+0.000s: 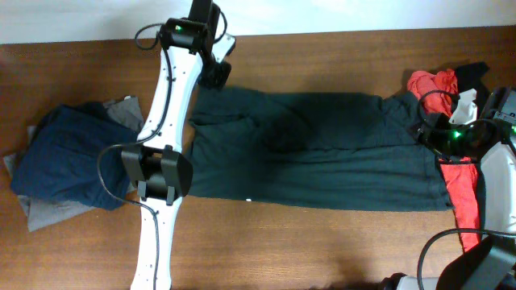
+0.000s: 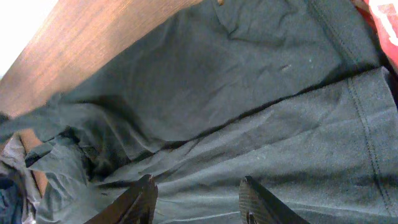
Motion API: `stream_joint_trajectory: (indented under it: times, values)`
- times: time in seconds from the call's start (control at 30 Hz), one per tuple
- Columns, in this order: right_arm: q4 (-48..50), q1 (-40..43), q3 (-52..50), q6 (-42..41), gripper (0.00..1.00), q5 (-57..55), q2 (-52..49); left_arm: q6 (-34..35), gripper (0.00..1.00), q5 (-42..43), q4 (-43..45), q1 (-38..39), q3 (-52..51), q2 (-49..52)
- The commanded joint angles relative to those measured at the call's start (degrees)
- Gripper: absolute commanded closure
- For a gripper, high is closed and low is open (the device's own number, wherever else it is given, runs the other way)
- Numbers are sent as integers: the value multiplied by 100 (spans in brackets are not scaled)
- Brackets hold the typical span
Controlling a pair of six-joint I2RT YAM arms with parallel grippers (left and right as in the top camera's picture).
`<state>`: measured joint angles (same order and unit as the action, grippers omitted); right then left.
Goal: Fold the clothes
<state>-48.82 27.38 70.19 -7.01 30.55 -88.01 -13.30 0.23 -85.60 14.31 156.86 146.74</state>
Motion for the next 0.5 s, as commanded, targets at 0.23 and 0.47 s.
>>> stream_joint_trajectory:
  times: [0.23, 0.47]
  values:
    - [9, -37, 24, 83, 52, 31, 22, 553, 99, 1215, -1115, 46, -13, -267]
    - [-9, -37, 24, 83, 52, 31, 22, 710, 99, 1344, -1113, 144, -116, -442]
